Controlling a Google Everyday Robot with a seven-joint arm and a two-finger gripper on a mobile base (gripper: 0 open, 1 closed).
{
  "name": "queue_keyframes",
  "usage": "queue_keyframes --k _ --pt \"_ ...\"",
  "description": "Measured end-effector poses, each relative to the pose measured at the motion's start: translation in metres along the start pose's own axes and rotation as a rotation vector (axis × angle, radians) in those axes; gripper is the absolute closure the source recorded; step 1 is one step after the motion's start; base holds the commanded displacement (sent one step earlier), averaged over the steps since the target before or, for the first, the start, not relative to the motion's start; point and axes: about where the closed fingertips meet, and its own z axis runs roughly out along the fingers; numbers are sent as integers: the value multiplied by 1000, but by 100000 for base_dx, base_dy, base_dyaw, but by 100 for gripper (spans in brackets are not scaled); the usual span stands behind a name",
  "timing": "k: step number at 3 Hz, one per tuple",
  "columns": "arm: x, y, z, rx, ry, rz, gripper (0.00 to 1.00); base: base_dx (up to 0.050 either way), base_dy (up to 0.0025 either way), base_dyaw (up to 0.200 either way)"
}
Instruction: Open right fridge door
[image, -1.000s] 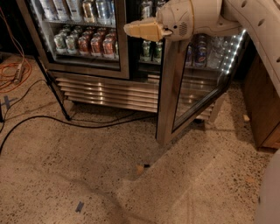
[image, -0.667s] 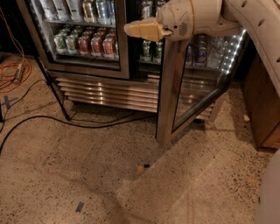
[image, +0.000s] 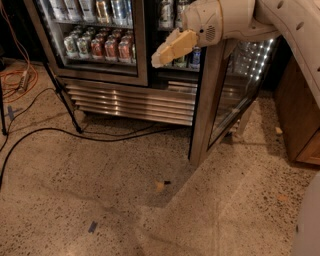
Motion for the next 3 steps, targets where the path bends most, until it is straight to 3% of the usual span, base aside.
queue_keyframes --k 1,2,3 --pt "0 0 0 0 0 0 0 -4945 -17 110" --pt "0 0 0 0 0 0 0 -4540 -198 8280" --pt "0 0 0 0 0 0 0 0 0 0"
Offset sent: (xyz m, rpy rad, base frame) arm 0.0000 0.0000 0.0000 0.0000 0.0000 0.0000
